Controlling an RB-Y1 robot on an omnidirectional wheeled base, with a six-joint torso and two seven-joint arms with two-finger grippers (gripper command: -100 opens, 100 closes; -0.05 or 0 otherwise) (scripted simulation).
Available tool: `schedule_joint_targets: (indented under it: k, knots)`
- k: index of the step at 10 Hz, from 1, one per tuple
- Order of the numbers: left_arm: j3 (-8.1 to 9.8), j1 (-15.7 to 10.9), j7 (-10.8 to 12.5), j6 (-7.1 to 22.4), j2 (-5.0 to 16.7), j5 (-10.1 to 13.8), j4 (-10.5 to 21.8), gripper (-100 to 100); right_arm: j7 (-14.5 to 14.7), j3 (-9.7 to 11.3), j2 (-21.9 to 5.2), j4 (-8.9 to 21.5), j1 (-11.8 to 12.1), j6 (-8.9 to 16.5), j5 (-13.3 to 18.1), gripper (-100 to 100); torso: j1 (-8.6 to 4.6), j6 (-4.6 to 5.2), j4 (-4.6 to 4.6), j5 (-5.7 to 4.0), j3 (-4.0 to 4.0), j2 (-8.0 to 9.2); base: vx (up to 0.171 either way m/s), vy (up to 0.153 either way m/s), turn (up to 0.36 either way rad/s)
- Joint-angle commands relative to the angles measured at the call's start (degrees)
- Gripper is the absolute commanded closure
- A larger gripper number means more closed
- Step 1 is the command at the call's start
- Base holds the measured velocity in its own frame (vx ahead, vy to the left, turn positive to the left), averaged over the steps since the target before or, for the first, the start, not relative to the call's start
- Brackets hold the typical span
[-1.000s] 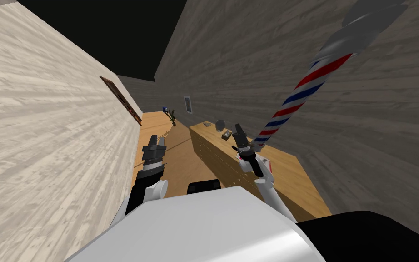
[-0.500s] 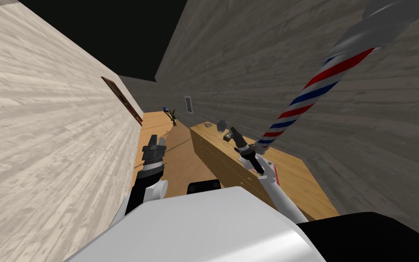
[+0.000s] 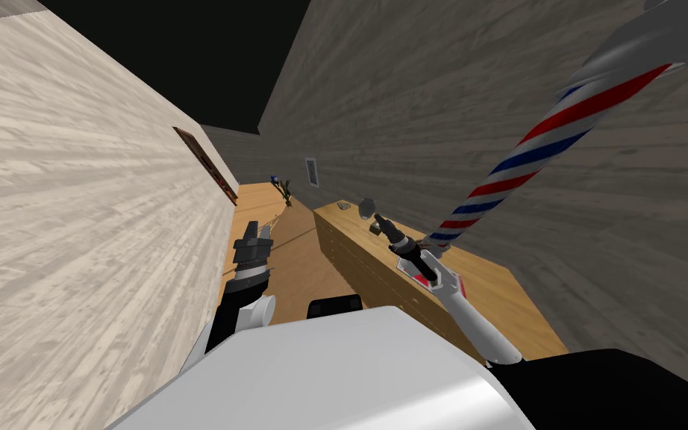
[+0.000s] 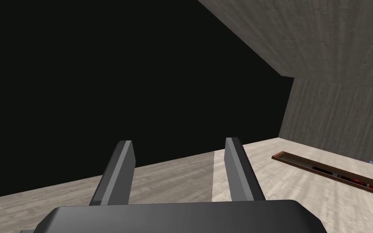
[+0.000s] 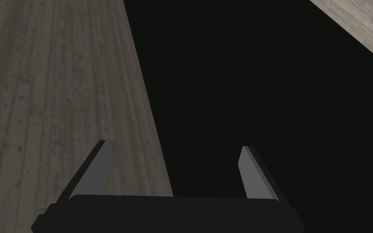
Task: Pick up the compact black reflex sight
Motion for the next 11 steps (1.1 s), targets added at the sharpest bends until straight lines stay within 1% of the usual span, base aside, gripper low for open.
schedule_joint_targets:
  k: [1,2,3,4,5,6,7,8,9,10,11]
  knots:
    - [0.00,0.0,0.0,0.0,0.0,0.0,0.0,0,0.4,0.5,-2.9,2.3,0.1,-0.6,1.0,-100,0.00,0.00,0.00,0.00,0.00,0.00,0.056,0.024,0.065]
    - [0.00,0.0,0.0,0.0,0.0,0.0,0.0,0,0.4,0.5,-4.4,2.3,0.1,-0.6,1.0,-100,0.03,-0.01,0.00,0.00,-0.01,-0.02,0.042,0.021,0.035]
    - [0.00,0.0,0.0,0.0,0.0,0.0,0.0,0,0.7,1.0,-6.2,4.7,0.4,-1.3,1.8,-100,0.03,0.00,0.01,0.01,0.02,0.03,0.052,0.028,0.073]
    - [0.00,0.0,0.0,0.0,0.0,0.0,0.0,0,0.7,1.0,-7.9,4.7,0.4,-1.3,1.8,-100,0.05,-0.01,0.00,0.01,0.00,0.00,0.043,0.020,0.043]
    - [0.00,0.0,0.0,0.0,0.0,0.0,0.0,0,1.0,1.5,-9.6,7.3,0.8,-2.0,2.7,-100,0.03,0.01,0.01,0.01,0.02,0.03,0.040,0.017,0.094]
    - [0.00,0.0,0.0,0.0,0.0,0.0,0.0,0,1.0,1.5,-11.1,7.3,0.8,-2.0,2.7,-100,0.01,-0.01,0.01,0.00,0.02,0.04,0.034,0.012,0.048]
    - [0.00,0.0,0.0,0.0,0.0,0.0,0.0,0,1.4,2.0,-12.9,9.8,1.4,-2.6,3.5,-100,0.00,0.01,0.02,0.01,0.04,0.07,0.038,0.020,0.102]
    - [0.00,0.0,0.0,0.0,0.0,0.0,0.0,0,1.4,2.0,-14.9,9.8,1.4,-2.6,3.5,-100,0.02,-0.01,0.01,0.00,0.04,0.06,0.036,0.019,0.052]
    - [0.00,0.0,0.0,0.0,0.0,0.0,0.0,0,1.8,2.6,-16.7,12.5,2.2,-3.2,4.3,-100,0.03,0.01,0.02,0.01,0.04,0.08,0.046,0.032,0.109]
    - [0.00,0.0,0.0,0.0,0.0,0.0,0.0,0,1.8,2.6,-18.5,12.5,2.2,-3.2,4.3,-100,0.06,-0.01,0.01,0.01,0.03,0.04,0.037,0.018,0.064]
    - [0.00,0.0,0.0,0.0,0.0,0.0,0.0,0,2.2,3.2,-20.3,15.1,3.2,-3.7,5.2,-100,0.04,0.01,0.01,0.01,0.04,0.06,0.037,0.019,0.110]
